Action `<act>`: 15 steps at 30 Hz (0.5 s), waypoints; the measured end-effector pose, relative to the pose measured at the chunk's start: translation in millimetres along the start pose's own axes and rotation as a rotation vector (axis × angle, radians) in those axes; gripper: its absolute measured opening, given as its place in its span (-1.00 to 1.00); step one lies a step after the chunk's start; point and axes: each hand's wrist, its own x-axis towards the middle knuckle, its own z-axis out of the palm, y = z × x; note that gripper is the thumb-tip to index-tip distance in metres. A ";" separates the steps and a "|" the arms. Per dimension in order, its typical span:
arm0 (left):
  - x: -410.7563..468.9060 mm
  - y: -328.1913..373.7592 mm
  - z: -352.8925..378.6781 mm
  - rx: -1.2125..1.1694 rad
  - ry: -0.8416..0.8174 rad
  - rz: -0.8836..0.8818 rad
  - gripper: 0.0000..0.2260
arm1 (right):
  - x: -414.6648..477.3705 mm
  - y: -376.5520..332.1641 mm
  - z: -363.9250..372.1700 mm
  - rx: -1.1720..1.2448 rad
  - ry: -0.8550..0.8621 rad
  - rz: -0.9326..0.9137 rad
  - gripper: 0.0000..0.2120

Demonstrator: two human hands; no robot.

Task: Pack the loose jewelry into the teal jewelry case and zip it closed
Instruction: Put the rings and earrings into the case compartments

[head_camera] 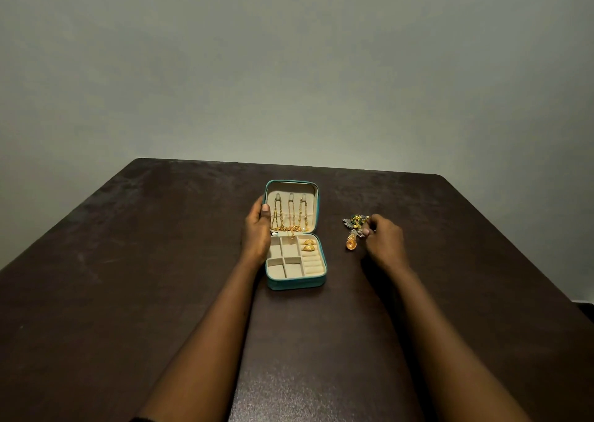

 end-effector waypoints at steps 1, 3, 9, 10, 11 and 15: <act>-0.2 0.4 0.1 -0.002 0.000 0.000 -0.70 | 0.3 -1.9 -1.5 0.075 0.008 0.030 -0.80; 0.0 0.2 -0.2 -0.005 -0.003 0.002 -0.69 | -0.1 -5.4 -5.9 0.142 0.017 0.056 -0.82; 0.3 0.2 -1.1 0.009 -0.005 -0.010 -0.69 | -0.1 -7.0 -12.4 0.501 -0.090 0.137 -0.75; -0.1 0.8 -0.8 0.013 -0.008 -0.011 -0.69 | -2.3 -8.3 -13.4 0.604 -0.118 0.177 -0.75; 0.3 0.3 -0.9 0.014 -0.007 -0.011 -0.69 | -5.5 -10.8 -15.1 0.711 -0.144 0.222 -0.75; 0.2 0.4 -0.8 0.012 0.001 -0.006 -0.70 | -13.8 -16.7 -18.0 1.004 -0.208 0.347 -0.79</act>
